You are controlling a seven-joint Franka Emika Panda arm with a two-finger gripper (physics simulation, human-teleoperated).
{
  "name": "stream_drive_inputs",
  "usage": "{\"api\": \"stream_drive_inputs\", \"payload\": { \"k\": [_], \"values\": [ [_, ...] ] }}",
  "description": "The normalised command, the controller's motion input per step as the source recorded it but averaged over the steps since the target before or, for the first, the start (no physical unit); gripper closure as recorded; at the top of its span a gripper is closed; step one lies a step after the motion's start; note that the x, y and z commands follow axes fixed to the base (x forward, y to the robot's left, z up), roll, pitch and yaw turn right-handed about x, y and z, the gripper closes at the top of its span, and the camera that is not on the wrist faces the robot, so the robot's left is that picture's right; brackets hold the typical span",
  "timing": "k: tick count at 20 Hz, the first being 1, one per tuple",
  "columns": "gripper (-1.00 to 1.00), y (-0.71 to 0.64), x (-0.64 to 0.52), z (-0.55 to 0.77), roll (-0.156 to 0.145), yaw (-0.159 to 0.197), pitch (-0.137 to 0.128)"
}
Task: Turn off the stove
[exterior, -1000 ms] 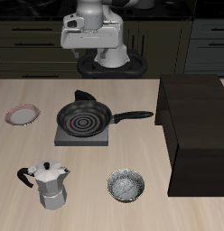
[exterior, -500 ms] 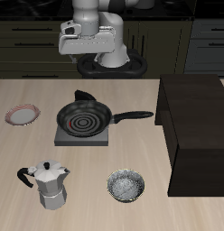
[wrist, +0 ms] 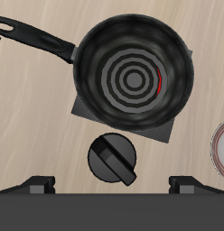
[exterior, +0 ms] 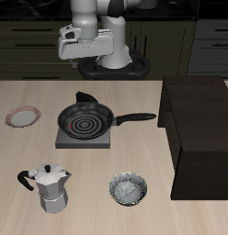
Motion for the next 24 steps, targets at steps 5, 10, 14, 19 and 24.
{"api": "stream_drive_inputs", "payload": {
  "k": [5,10,14,19,24],
  "values": [
    [-1.00,-0.06,0.02,-0.10,0.047,0.102,0.003],
    [-1.00,-0.07,0.05,-0.24,0.104,0.126,0.034],
    [-1.00,-0.35,0.07,-0.16,0.002,0.063,-0.019],
    [-1.00,-0.20,-0.02,-0.14,-0.015,0.021,-0.026],
    [-1.00,-0.07,-0.09,-0.24,-0.015,-0.012,-0.042]
  ]
}}
